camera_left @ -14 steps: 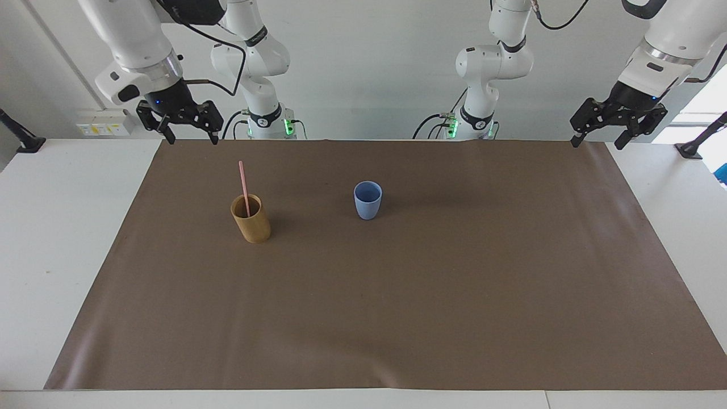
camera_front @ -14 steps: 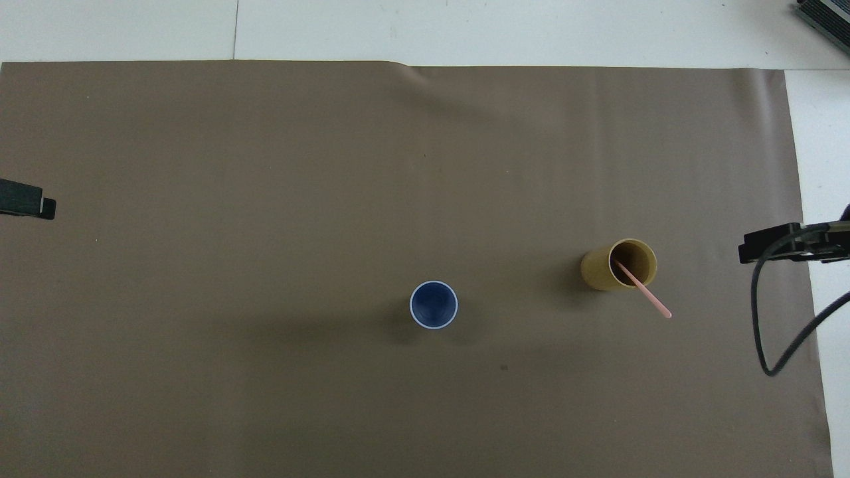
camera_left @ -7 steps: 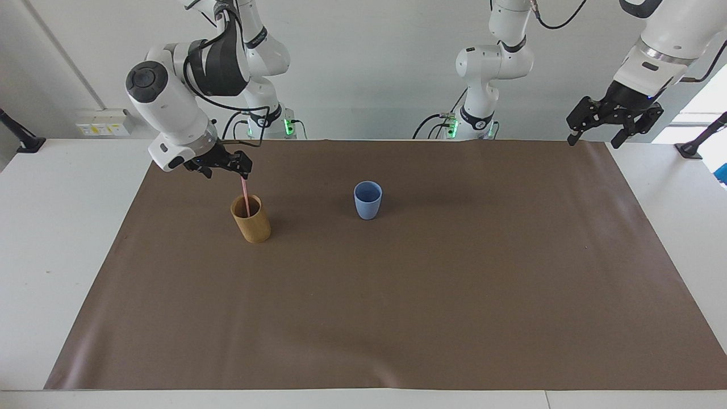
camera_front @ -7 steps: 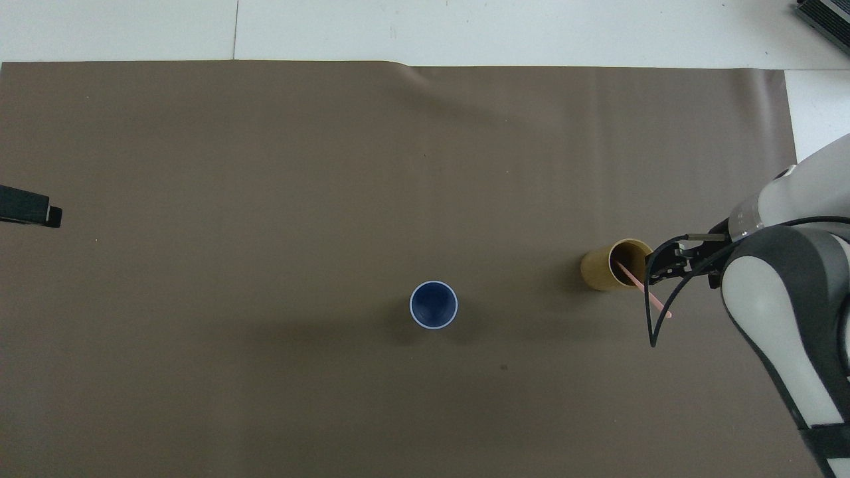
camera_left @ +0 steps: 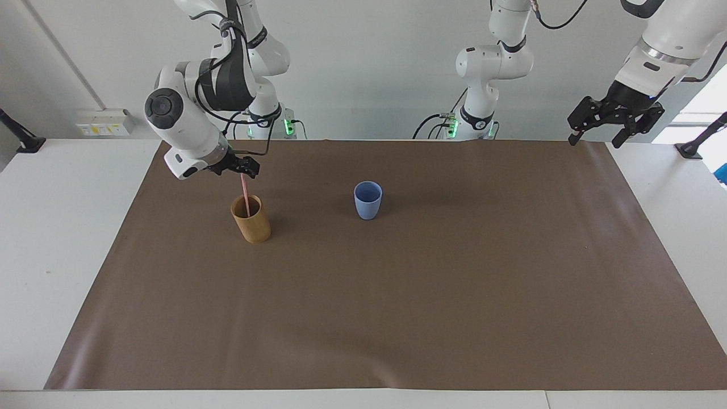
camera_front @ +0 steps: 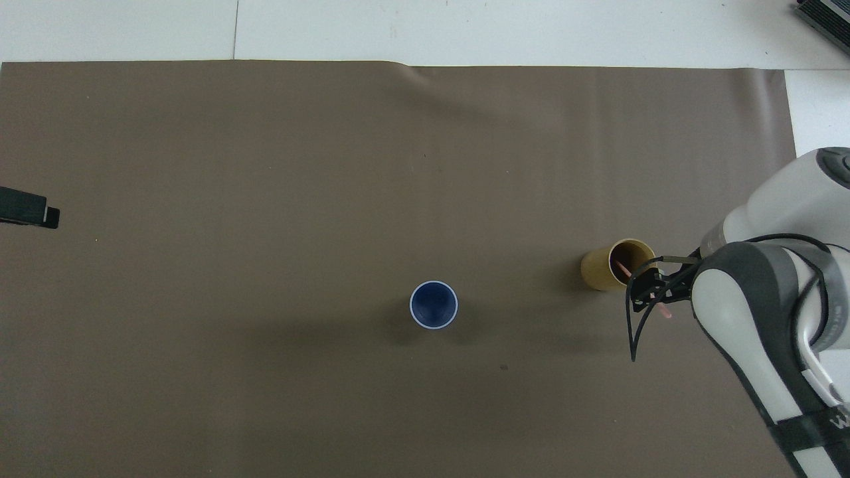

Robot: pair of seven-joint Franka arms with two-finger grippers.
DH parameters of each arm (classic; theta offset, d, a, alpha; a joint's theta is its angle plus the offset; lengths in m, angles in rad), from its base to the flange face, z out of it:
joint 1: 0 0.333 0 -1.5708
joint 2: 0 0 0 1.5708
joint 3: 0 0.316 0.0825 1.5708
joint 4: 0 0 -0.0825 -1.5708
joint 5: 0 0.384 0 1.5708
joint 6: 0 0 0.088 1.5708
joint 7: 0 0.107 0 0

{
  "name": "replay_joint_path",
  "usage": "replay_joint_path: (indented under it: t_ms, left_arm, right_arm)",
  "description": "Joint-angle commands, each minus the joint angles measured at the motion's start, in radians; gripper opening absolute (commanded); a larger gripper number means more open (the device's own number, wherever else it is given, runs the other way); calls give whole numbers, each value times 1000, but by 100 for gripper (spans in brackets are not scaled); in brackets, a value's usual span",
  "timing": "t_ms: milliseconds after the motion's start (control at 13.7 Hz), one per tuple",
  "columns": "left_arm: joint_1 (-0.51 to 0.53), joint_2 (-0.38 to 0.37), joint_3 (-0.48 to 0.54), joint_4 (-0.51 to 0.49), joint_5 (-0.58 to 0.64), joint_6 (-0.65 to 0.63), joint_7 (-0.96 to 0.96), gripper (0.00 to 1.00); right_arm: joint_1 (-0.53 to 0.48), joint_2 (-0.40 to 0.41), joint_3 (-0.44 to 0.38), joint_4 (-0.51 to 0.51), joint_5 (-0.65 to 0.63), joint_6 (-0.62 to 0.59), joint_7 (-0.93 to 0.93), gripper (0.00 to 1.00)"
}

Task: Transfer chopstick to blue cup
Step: 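Grasp the pink chopstick in the tan cup with the right gripper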

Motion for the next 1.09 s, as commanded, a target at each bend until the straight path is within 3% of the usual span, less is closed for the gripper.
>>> replay_joint_path:
  t_ms: [0, 73, 657, 1021]
  left_arm:
    - [7, -18, -5, -16, 20, -12, 0, 100]
    - [7, -20, -5, -16, 20, -12, 0, 100]
    - [7, -20, -5, -16, 20, -12, 0, 100]
    - [7, -20, -5, -16, 20, -12, 0, 100]
  right_arm:
    - [10, -15, 3, -15, 13, -13, 1, 19]
    - [26, -17, 3, -15, 13, -15, 3, 0]
    - [17, -8, 1, 7, 11, -44, 1, 0]
    - [17, -8, 3, 114, 22, -174, 1, 0]
